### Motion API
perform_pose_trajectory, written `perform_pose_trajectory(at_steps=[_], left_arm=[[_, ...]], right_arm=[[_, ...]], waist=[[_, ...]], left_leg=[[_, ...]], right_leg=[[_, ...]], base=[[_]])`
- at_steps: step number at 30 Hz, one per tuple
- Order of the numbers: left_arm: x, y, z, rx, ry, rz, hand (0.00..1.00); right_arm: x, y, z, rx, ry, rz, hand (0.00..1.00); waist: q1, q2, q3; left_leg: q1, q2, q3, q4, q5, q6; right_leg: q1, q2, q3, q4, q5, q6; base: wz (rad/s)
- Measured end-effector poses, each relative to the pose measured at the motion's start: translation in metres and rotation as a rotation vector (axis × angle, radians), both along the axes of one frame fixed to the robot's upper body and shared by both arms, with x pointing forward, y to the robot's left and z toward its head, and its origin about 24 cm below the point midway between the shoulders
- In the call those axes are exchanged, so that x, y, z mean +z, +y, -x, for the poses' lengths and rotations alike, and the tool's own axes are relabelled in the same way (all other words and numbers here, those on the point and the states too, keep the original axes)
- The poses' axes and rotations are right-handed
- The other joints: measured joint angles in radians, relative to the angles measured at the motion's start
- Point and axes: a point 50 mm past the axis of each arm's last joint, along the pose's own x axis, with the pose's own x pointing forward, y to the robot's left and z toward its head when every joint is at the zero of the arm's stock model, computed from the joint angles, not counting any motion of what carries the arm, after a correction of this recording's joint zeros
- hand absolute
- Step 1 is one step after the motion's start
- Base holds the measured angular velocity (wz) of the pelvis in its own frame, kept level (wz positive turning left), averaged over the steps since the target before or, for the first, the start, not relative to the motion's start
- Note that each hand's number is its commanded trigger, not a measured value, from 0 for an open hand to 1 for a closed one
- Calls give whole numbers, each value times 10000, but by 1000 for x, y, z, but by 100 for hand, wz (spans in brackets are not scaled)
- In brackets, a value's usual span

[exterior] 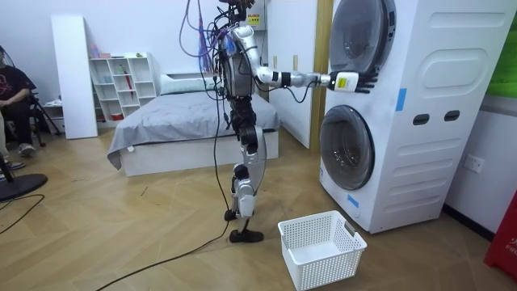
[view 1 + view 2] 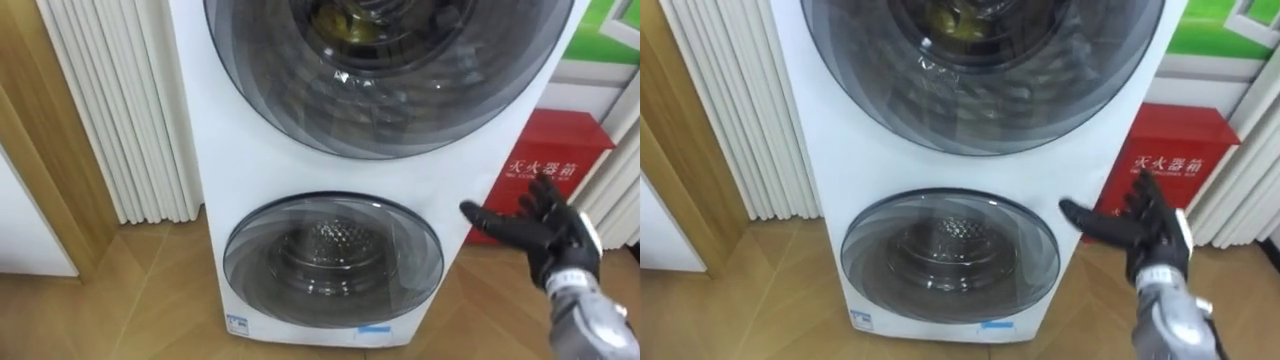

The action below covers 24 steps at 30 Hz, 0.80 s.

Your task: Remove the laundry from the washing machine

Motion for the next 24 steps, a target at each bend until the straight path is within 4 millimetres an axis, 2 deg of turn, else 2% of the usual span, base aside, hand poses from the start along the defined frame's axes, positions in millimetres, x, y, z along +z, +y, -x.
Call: perform_pose_trajectory(at_steps=[3, 6, 16, 20, 22, 24], left_arm=[[1, 1, -5, -16, -34, -26, 0], [1, 4, -6, -209, 40, 17, 0], [1, 4, -1, -542, 715, -12, 0], [1, 4, 2, -512, 848, 17, 0], [1, 5, 2, -526, 854, 5, 0], [2, 7, 2, -546, 845, -32, 0]], right_arm=[[24, -1, -7, -150, -750, 275, 0], [39, 2, -14, -144, -1230, 406, 0], [44, -1, -17, -198, -1101, 366, 0], [52, -1, -21, -93, -1325, 175, 0], [57, -1, -25, -84, -1452, 92, 0], [65, -1, -31, -92, -1617, -43, 0]], waist=[[66, -57, -9], [61, -120, -30], [80, -137, -42], [53, -143, -38], [47, -173, -21], [45, -288, 41]], left_leg=[[-110, -15, -32, 5, 18, 31], [-159, -17, -135, 18, 24, 40], [-174, -23, -287, 38, 31, 48], [-184, -24, -311, 51, 34, 47], [-187, -24, -344, 76, 34, 47], [-246, -23, -358, 144, 34, 47]], right_leg=[[-71, -26, -97, 1, -3, 4], [-77, -30, -244, -3, -3, 4], [-11, -36, -247, -7, -9, 14], [-8, -34, -265, -12, -12, 20], [17, -31, -275, -10, -12, 20], [0, -27, -279, -12, -12, 19]], base=[[8], [10], [4], [0], [4], [0]])
